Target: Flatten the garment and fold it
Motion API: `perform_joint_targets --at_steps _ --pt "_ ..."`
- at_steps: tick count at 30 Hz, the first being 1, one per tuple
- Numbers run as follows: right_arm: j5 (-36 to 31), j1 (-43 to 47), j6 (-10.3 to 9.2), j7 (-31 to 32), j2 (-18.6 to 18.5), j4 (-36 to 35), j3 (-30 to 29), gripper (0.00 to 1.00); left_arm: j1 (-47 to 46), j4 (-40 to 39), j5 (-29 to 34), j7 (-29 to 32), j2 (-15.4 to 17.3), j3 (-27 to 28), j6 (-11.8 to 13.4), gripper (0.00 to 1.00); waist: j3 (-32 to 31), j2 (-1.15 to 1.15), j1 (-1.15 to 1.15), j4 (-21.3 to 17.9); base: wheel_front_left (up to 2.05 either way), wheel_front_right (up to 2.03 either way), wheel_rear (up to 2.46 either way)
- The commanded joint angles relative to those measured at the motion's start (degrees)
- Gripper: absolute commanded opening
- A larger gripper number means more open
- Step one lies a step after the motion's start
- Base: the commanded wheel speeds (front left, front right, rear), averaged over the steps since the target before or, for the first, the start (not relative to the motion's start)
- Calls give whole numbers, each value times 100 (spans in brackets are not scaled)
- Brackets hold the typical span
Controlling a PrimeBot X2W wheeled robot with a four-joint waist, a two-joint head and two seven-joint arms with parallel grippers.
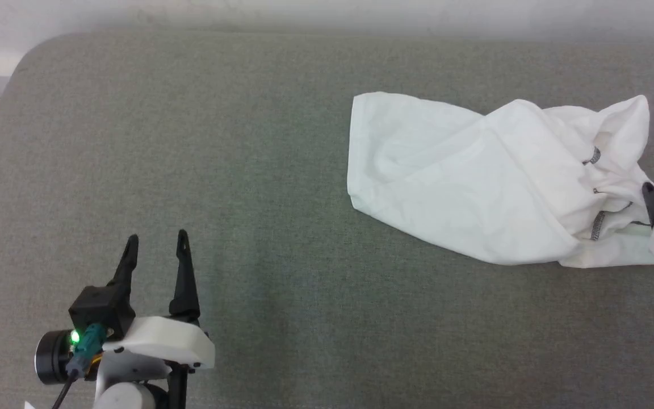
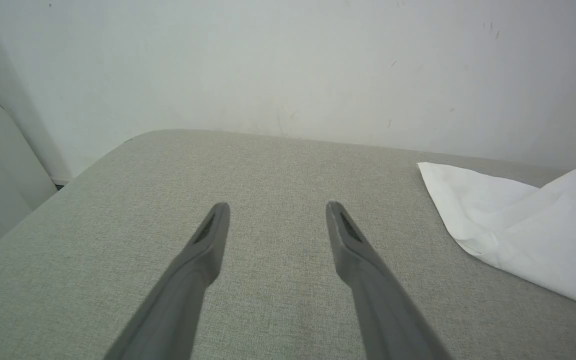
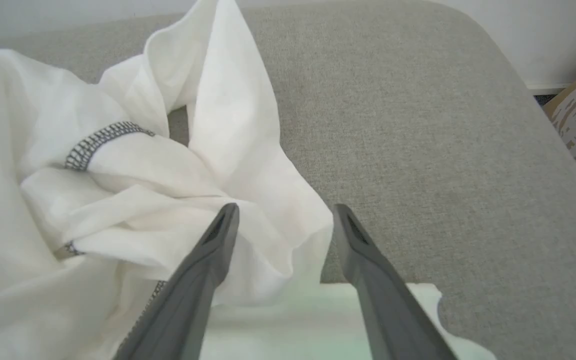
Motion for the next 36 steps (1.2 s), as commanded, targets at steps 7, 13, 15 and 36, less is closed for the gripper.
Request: perform_joint_targets --at_steps 7,13,15,36 --pt "-211 129 -12 -631 523 -634 91 100 150 -93 -14 138 126 18 99 100 -299 0 0 -139 0 0 0" --pt "6 545 -12 671 729 -2157 705 100 216 -177 -10 215 166 0 143 100 -389 0 0 -142 0 0 0" --pt "122 696 -12 1262 658 -2637 843 100 225 -204 -12 228 173 -4 152 100 -384 0 0 -135 0 0 0" --pt "319 1681 -12 3445 694 -5158 1130 0 173 -148 -60 180 193 -43 163 100 -304 0 0 -113 0 0 0"
